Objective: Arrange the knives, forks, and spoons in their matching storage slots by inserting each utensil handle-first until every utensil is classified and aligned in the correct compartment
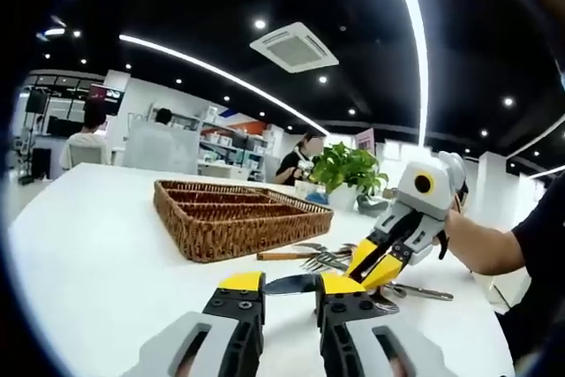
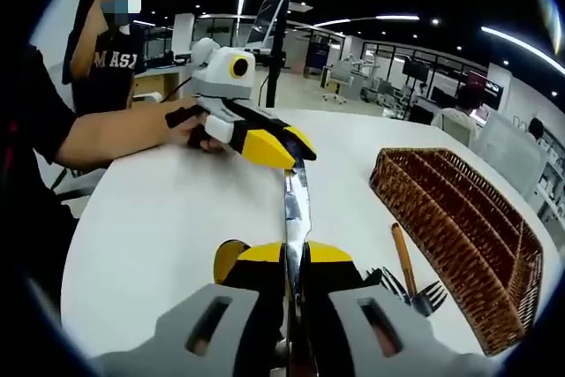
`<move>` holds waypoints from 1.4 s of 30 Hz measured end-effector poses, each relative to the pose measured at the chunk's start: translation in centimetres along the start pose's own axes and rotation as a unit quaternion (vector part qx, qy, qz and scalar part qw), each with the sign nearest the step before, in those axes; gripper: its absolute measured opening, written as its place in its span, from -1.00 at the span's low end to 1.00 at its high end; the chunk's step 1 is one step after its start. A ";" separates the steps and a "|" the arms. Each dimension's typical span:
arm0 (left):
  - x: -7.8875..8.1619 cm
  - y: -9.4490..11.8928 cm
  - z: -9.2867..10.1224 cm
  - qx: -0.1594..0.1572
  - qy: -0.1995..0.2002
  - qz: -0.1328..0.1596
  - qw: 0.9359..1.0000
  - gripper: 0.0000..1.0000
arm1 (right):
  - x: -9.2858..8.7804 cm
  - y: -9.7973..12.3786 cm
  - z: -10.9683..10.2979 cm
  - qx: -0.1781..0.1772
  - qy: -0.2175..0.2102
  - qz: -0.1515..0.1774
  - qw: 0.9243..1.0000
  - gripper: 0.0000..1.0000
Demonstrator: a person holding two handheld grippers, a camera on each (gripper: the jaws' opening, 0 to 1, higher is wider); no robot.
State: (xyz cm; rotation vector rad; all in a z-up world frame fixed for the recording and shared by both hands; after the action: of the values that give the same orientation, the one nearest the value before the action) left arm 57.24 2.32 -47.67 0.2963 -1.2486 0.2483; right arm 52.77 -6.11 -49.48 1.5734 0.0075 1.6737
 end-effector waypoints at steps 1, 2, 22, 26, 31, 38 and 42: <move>0.1 0.1 0.0 -0.003 0.007 0.002 1.000 -0.59 | 0.0 0.0 0.0 0.000 0.002 0.002 1.000 -0.89; 0.2 0.2 0.1 -0.010 0.018 0.004 1.000 -0.62 | 0.1 0.1 0.0 0.000 0.003 0.003 1.000 -0.89; 0.8 0.8 1.1 -0.047 0.068 0.013 0.996 -0.84 | 0.2 0.4 0.2 0.008 0.004 0.035 0.999 -0.84; 0.8 0.8 1.2 -0.050 0.066 0.015 0.996 -0.84 | -0.9 0.3 0.3 0.011 0.015 0.018 1.000 -0.81; 0.9 0.8 1.2 -0.052 0.066 0.015 0.996 -0.84 | -2.1 0.5 0.4 0.009 0.030 -0.004 1.000 -0.79; 0.9 0.8 1.1 -0.048 0.065 0.017 0.997 -0.82 | -2.0 0.7 0.0 0.035 0.029 -0.001 0.999 -0.86; 1.0 0.7 0.7 -0.040 0.058 0.027 0.997 -0.80 | -1.8 0.6 -0.4 0.034 0.038 -0.005 0.999 -0.88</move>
State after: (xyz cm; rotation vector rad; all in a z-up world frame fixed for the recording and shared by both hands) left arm 56.72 2.79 -46.42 0.1766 -1.1504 0.2570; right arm 51.91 -7.30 -50.70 1.5563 0.1138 1.7408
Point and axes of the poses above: the point that each gripper's makers call its tool centre point, and the gripper's own axes: y roughly backward along the fingers, z roughly to its right, x roughly out of its top, the point moved 2 cm from there along y, roughly backward along the fingers, and after that the axes turned 3 degrees about y, right-handed, at the moved point
